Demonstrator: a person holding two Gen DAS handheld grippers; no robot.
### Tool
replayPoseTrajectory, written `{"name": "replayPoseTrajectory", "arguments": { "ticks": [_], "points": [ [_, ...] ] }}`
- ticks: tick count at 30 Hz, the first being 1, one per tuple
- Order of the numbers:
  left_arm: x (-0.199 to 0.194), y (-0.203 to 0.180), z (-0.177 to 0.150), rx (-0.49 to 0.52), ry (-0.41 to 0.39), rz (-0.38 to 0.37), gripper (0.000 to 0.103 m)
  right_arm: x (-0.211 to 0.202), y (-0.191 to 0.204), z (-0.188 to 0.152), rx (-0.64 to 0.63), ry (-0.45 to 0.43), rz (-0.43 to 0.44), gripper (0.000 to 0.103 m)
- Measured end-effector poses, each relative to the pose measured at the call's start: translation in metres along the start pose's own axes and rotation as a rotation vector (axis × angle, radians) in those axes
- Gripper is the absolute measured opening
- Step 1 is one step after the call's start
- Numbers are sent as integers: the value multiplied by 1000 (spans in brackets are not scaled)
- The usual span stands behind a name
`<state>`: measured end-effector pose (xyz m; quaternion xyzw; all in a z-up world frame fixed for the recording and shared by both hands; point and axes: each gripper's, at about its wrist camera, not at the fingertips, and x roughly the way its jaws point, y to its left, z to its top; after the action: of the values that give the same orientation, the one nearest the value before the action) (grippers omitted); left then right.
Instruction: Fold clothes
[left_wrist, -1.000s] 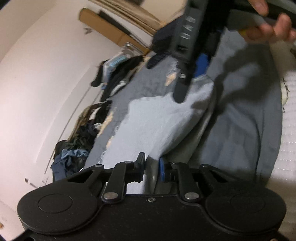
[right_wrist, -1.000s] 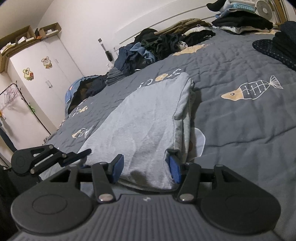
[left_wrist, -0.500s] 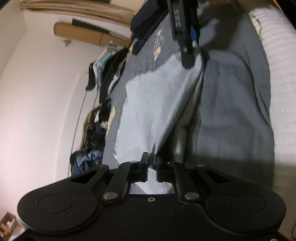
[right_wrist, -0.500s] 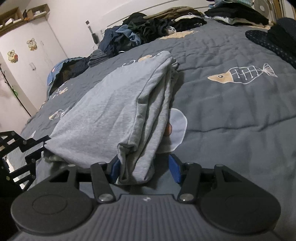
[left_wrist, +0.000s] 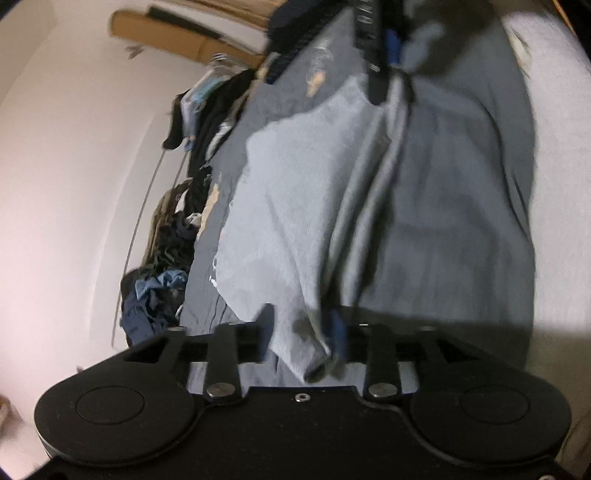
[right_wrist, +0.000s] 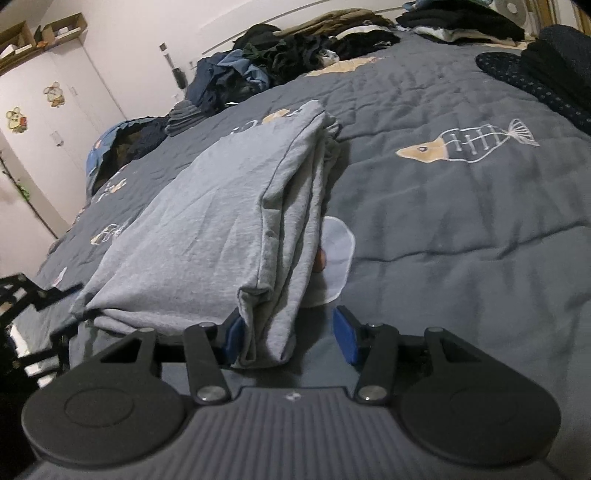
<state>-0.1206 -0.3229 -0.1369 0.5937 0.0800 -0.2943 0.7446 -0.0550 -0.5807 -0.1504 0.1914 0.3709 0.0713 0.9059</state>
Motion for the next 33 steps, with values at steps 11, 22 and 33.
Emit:
{"name": "replayPoseTrajectory", "arguments": {
  "ticks": [11,22,33],
  "points": [
    [11,-10,-24,149,56,23,12,-7,-7,1,-18,8,-30,49],
    [-9,28,-20,-96,34,-113,29,-28,-25,3,70,6,1,50],
    [11,153,-62,-724,11,-286,65,-43,-40,14,194,-93,128,57]
  ]
}}
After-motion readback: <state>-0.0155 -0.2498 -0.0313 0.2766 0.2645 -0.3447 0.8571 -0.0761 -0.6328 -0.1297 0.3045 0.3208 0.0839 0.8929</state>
